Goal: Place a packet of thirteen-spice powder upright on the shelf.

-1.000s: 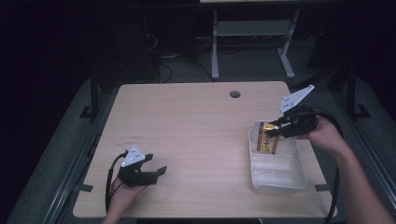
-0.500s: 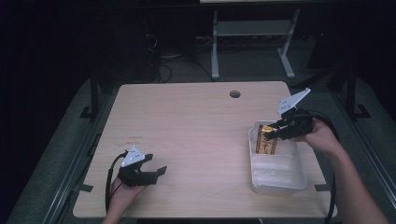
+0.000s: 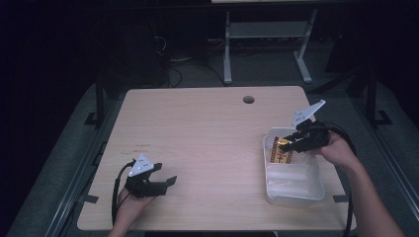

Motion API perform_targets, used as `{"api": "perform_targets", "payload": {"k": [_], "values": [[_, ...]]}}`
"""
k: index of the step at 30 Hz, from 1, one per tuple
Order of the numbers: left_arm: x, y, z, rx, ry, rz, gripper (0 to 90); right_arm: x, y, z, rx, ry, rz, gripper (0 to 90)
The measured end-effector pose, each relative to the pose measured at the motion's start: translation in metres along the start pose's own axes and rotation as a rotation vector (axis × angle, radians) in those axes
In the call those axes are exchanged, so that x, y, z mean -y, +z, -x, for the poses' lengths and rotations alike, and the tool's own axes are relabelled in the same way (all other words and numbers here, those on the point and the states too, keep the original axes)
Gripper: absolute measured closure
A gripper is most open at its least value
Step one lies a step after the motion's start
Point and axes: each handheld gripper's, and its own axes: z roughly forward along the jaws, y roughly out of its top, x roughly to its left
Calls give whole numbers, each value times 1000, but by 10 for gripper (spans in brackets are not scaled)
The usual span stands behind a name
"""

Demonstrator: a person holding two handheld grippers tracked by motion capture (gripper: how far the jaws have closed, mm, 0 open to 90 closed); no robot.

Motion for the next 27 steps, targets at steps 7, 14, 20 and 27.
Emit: {"api": "perform_targets", "payload": {"k": [7, 14, 20, 27], "values": [[0, 0, 1, 3, 2, 1, 243, 3, -5, 1, 11, 20, 26, 645], [0, 1, 2, 6, 5, -3, 243, 4, -6, -3, 20, 26, 6, 619], [0, 2, 2, 9, 5, -2, 243, 8, -6, -5, 28, 49, 0, 583], [0, 3, 3, 13, 11, -9, 243, 19, -7, -7, 44, 71, -25, 569]]}}
